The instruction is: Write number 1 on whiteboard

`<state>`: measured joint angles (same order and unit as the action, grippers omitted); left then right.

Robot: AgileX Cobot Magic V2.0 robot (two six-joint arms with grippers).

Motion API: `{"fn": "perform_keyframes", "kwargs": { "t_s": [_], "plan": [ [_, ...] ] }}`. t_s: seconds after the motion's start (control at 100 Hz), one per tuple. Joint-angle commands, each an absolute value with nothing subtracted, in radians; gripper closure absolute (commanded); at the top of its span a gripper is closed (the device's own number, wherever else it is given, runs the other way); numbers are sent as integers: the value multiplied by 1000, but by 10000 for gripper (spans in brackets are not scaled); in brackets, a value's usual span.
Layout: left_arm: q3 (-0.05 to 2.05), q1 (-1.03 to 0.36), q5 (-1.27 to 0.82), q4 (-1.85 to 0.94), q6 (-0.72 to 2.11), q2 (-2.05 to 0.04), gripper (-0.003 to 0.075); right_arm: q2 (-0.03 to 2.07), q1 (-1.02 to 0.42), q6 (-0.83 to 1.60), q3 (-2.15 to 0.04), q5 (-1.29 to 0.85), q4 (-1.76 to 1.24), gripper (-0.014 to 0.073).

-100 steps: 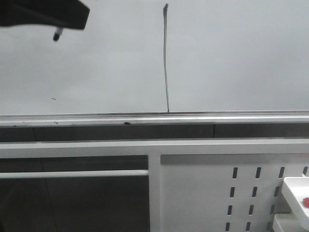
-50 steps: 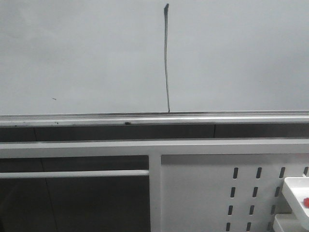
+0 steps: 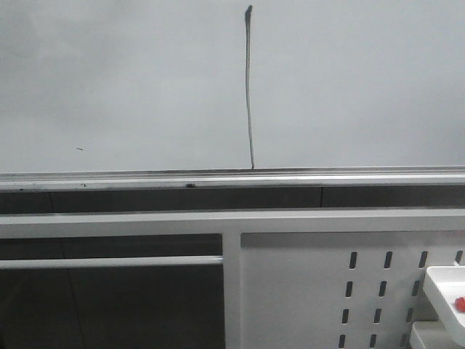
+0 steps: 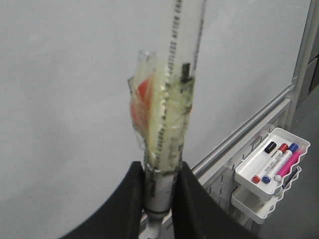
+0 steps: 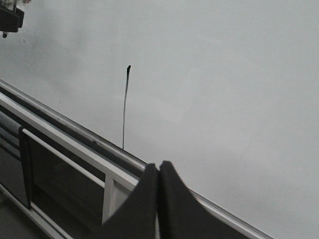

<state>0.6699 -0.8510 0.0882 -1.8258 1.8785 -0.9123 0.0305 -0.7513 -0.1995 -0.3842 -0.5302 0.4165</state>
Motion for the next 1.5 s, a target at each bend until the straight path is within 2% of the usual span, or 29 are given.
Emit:
{"fn": "perform_keyframes", "kwargs": {
  "t_s": [0.0,0.53,0.68,0.85,1.02,1.07,1.18,1.3,1.38,1.49],
  "plan": [
    [697,-858,68,-1821,1880,-902,740,43,-745,-204,-407,-470,433,643],
    [678,-858,44,-1794,1882,-900,740,43,-745,-204,-407,-472,433,643],
    [658,-858,-39,-1876,2036,-898,740,43,-745,-204,-407,-472,433,643],
    [658,-858,0,-1876,2085,-898,740,43,-745,-204,-407,-472,433,643],
    [661,-897,-75,-1854,2132,-904,740,43,-745,-204,-407,-472,433,643],
    [659,-911,-69,-1679,2002,-906,740,43,-745,-204,-407,-472,433,643],
    [659,-918,-31,-971,1199,-906,740,43,-745,-204,-407,-472,433,643],
    [659,-890,13,-412,469,-899,740,43,-745,-204,-407,-472,433,643],
    [655,-884,65,-234,140,-899,740,43,-745,-204,-407,-472,433,643],
    [597,-879,212,-210,46,-903,741,43,-745,-204,-407,-472,433,643]
  ]
}}
